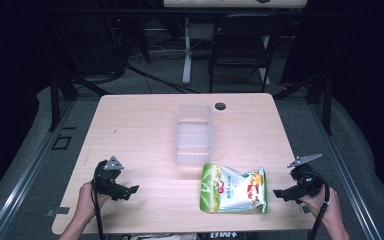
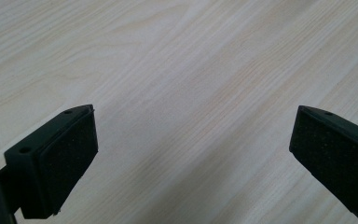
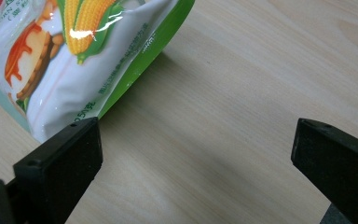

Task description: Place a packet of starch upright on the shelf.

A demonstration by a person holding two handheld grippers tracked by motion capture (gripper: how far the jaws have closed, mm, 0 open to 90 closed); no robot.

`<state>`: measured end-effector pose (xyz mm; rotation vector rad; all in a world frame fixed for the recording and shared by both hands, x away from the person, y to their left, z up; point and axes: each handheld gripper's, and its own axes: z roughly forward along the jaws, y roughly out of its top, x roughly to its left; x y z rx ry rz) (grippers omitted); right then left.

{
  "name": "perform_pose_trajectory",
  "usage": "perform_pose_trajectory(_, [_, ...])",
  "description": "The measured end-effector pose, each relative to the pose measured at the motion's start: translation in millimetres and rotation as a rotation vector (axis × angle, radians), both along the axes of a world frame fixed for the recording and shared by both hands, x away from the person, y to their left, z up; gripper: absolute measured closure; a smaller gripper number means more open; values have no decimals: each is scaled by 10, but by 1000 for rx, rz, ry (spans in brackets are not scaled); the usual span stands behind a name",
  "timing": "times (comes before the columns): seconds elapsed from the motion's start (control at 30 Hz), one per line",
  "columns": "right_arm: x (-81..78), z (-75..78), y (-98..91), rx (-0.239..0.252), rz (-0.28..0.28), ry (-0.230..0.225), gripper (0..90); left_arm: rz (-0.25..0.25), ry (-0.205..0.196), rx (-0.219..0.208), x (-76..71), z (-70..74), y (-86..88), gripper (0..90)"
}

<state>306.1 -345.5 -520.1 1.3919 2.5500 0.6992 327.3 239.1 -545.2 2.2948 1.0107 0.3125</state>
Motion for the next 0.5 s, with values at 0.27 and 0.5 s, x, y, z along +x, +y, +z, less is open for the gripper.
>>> perform_pose_trajectory(0.27, [16, 12, 36, -15, 20, 4, 17, -16, -1, 15, 0, 0, -5, 10])
perform_pose_trajectory(0.5, [20, 62, 68, -8, 56, 3, 17, -23, -5, 20, -7, -5, -20, 11])
